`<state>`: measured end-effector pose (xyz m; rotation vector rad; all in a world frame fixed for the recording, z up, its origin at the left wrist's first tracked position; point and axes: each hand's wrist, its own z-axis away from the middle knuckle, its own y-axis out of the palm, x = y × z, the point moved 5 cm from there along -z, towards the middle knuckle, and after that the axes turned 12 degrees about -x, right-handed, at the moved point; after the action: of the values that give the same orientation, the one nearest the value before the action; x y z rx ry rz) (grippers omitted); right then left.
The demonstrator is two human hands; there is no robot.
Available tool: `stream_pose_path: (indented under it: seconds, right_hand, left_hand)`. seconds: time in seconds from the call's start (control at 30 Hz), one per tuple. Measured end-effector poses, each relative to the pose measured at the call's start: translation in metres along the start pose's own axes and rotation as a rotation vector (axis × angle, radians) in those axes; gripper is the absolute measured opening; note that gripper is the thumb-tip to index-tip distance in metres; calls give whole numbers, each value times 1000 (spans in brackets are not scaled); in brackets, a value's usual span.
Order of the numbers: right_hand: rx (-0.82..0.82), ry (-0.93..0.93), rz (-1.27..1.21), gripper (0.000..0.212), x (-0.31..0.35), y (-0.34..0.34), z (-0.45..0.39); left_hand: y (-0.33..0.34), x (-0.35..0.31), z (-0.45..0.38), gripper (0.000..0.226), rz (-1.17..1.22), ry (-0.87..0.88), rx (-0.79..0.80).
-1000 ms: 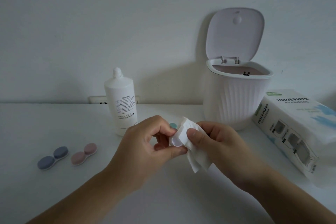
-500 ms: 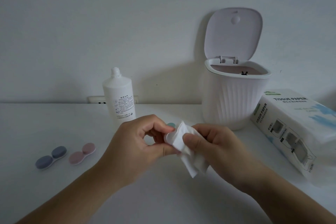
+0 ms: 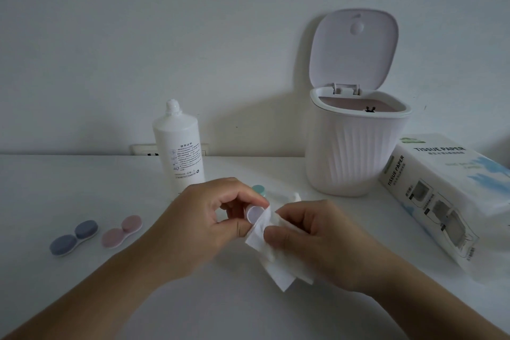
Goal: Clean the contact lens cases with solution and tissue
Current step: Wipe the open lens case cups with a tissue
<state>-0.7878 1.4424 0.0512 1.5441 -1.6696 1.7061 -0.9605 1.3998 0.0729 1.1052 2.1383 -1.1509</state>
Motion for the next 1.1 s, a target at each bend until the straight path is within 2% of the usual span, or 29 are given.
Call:
stream_pose_path:
  seconds: [0.07, 0.2, 0.33, 0.43, 0.63, 0.73, 0.83, 0.97, 1.1]
  right_hand:
    - [-55, -13, -31, 46, 0, -3, -2]
    - [-177, -89, -232, 30, 8, -7, -2]
    - [-378, -120, -368, 38, 7, -19, -3]
    - [-444, -68, -404, 42, 3, -26, -5]
    - [-440, -53, -391, 46, 4, -25, -5]
    - [-426, -59, -442, 40, 5, -24, -5]
    - [-369, -70, -507, 32, 8, -19, -4]
    - [-313, -87, -455, 30, 10, -16, -5]
    - [-249, -78, -403, 30, 7, -8, -5]
  left_hand:
    - [-3, -1, -1, 20, 16, -5, -31]
    - [-5, -1, -1, 26, 107, -66, -133]
    - [-6, 0, -2, 22, 201, -141, -169]
    - [-4, 3, -3, 20, 338, -242, -140]
    - [1, 9, -1, 31, 499, -404, -69]
    - [5, 9, 1, 40, 580, -467, -8]
    - [7, 7, 2, 35, 552, -459, -3]
    - [10, 4, 3, 34, 436, -402, -12]
    - [14, 4, 2, 39, 416, -388, -26]
